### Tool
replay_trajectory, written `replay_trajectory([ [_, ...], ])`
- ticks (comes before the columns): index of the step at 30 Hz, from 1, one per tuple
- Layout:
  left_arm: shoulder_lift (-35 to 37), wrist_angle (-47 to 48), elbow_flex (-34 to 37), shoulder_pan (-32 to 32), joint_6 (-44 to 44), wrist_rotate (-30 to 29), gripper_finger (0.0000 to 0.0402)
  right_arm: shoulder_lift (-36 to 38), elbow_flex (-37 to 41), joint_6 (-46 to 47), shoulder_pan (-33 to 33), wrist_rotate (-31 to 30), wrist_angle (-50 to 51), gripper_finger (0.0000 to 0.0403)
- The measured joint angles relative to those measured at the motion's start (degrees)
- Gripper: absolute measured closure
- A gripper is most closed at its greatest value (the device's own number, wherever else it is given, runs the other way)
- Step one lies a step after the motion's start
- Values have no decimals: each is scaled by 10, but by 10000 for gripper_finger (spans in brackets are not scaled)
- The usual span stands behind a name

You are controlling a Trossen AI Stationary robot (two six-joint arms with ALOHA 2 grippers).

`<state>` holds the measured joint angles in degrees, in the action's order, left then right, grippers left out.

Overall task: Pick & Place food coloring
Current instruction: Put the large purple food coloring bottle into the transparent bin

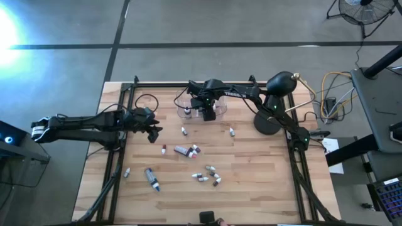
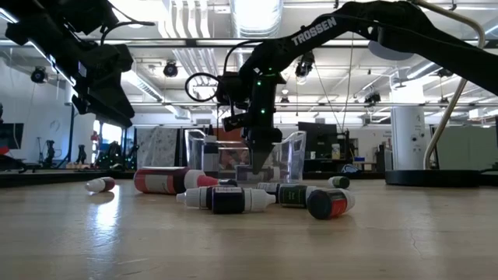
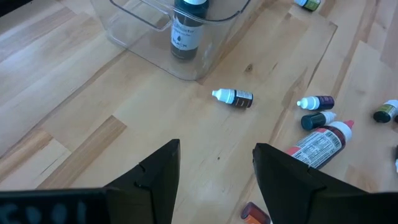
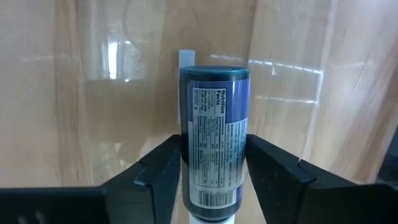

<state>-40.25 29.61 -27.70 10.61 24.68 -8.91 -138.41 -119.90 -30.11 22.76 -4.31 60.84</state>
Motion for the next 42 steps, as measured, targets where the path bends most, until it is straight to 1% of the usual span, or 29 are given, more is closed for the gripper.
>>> replay_trajectory([
  [3,0,0,0,0,3,0,225,0,0,6,0,-2,0,248],
  [8,0,0,0,0,3,0,225,0,-2,33,0,-4,1,282],
  [12,0,0,0,0,3,-2,225,-3,-27,54,0,-6,7,300],
  [15,0,0,0,0,2,-2,225,-1,-58,62,1,-6,10,305],
  [21,0,0,0,0,-5,-2,225,1,-148,84,1,-8,58,306],
  [23,0,0,0,0,-6,-2,225,20,-144,110,0,-16,59,307],
  [26,0,0,0,0,-7,-2,225,51,-136,162,-3,-13,95,307],
  [30,0,0,0,0,-14,-2,225,81,-136,221,-20,12,152,307],
  [32,0,0,0,0,-24,-2,225,96,-136,237,-33,40,160,307],
  [34,0,0,0,0,-31,-2,225,110,-136,260,-45,88,169,307],
  [37,0,0,0,0,-39,-2,225,119,-132,313,-63,180,187,306],
  [38,0,0,0,0,-40,-2,225,119,-128,331,-70,199,195,304],
  [42,0,-2,0,0,-40,-2,225,116,-82,364,-107,207,200,288],
])
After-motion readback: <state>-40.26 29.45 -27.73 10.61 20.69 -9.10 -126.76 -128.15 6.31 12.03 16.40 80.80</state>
